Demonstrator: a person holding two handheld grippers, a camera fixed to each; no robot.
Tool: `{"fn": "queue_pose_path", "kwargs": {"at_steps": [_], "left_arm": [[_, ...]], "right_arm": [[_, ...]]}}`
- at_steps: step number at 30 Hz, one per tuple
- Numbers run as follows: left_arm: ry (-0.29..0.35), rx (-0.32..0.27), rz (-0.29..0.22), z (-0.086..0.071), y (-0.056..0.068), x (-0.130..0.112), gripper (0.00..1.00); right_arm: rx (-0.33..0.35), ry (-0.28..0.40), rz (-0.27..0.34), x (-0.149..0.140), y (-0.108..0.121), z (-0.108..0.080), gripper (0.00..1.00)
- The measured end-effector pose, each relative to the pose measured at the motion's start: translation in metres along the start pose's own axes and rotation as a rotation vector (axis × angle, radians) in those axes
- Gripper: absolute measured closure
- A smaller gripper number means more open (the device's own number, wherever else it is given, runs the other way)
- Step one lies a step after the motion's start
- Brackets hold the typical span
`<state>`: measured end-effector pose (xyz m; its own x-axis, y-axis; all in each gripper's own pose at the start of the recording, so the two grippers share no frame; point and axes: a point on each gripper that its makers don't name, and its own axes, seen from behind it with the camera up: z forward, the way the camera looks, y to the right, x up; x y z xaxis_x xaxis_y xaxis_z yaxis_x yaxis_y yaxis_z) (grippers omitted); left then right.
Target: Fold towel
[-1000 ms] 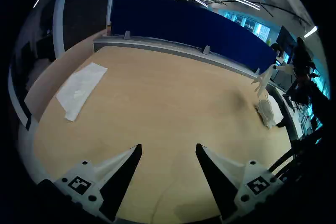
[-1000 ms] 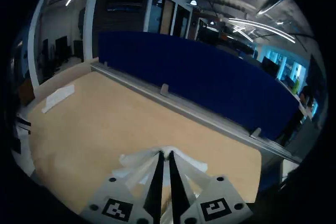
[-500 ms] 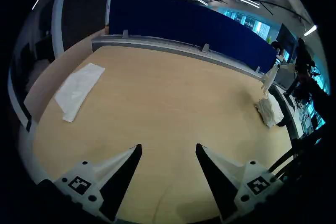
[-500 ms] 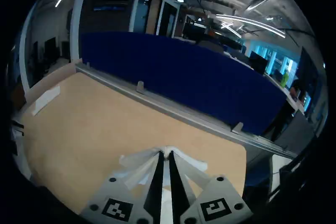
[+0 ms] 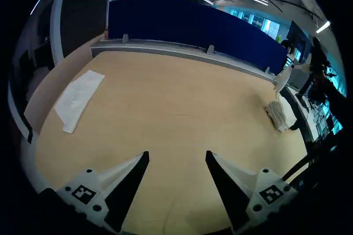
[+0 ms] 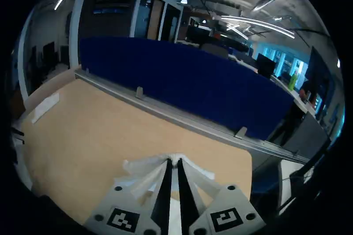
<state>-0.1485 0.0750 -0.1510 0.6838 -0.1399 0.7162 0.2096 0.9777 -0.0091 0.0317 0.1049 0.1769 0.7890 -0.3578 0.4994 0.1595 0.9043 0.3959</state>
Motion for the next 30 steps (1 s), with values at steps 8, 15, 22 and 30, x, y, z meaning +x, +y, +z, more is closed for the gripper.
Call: {"fn": "queue_pose_path", "kwargs": {"at_steps": [8,15,22,30], "left_arm": [[0.0,-0.002,-0.001,-0.002,0.002,-0.001,0.05],[0.001,-0.007,0.013,-0.004,0.005,0.001,0.05],[0.0,-0.017,0.022,-0.006,0.009,0.001,0.05],[-0.006,-0.023,0.043,-0.004,0.014,0.001,0.05]], "right_arm": [[-0.002,-0.027,-0.005,-0.018,0.001,-0.014,0.91],[-0.004,-0.057,0.028,-0.051,0.0,-0.027,0.91],[-0.03,-0.112,0.058,-0.107,0.007,-0.046,0.91],[-0.077,-0.203,0.081,-0.177,0.021,-0.058,0.91]]}}
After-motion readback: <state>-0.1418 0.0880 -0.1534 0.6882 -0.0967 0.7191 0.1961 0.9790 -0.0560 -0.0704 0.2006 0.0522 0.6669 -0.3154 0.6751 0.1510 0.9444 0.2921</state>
